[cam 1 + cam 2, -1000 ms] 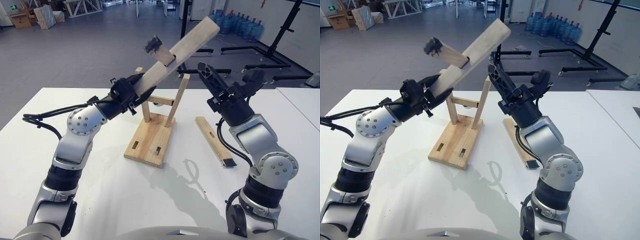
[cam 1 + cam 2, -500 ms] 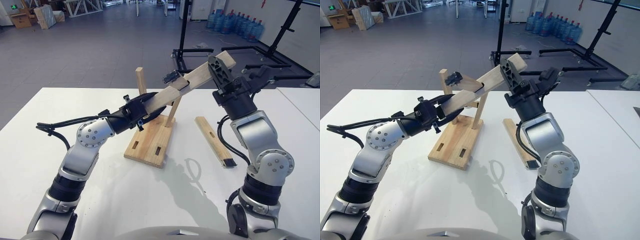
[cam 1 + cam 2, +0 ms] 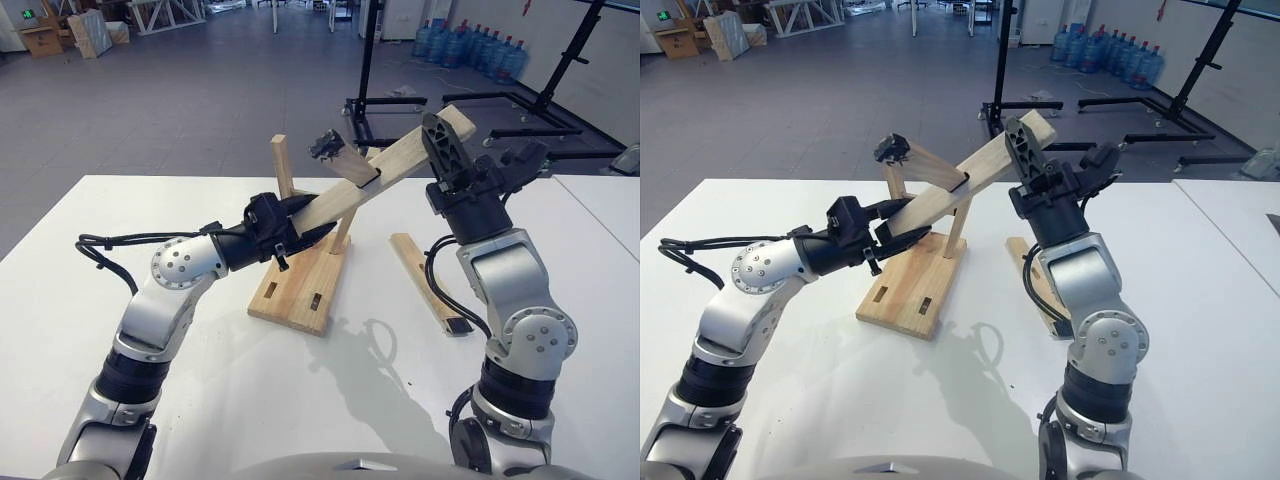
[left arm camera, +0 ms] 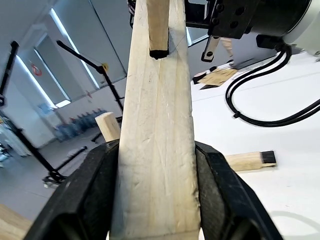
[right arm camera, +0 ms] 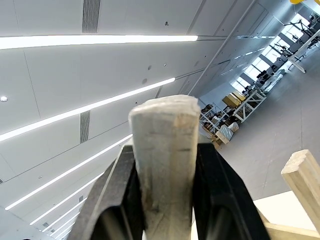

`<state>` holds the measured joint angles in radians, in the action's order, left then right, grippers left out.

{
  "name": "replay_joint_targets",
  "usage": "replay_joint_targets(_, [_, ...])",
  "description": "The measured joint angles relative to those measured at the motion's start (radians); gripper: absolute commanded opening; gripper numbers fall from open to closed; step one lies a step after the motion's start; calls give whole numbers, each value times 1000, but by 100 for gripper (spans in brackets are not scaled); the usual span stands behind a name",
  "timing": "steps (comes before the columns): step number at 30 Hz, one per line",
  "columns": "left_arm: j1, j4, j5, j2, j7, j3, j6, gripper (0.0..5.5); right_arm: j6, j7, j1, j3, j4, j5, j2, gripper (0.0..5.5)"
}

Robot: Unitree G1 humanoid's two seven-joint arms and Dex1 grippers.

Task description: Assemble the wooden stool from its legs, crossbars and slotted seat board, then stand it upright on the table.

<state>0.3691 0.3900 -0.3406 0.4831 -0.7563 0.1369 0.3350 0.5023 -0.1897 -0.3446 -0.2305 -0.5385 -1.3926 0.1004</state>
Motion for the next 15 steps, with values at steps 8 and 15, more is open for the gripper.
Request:
replay_joint_targets(8, [-1, -2, -31, 33, -39, -40, -8, 262, -27, 0, 24, 14, -22, 25, -25, 99])
replay_joint_targets(15, [-2, -25, -13, 37, -26, -73, -58, 316, -68, -8, 41, 1, -21, 59, -16, 99])
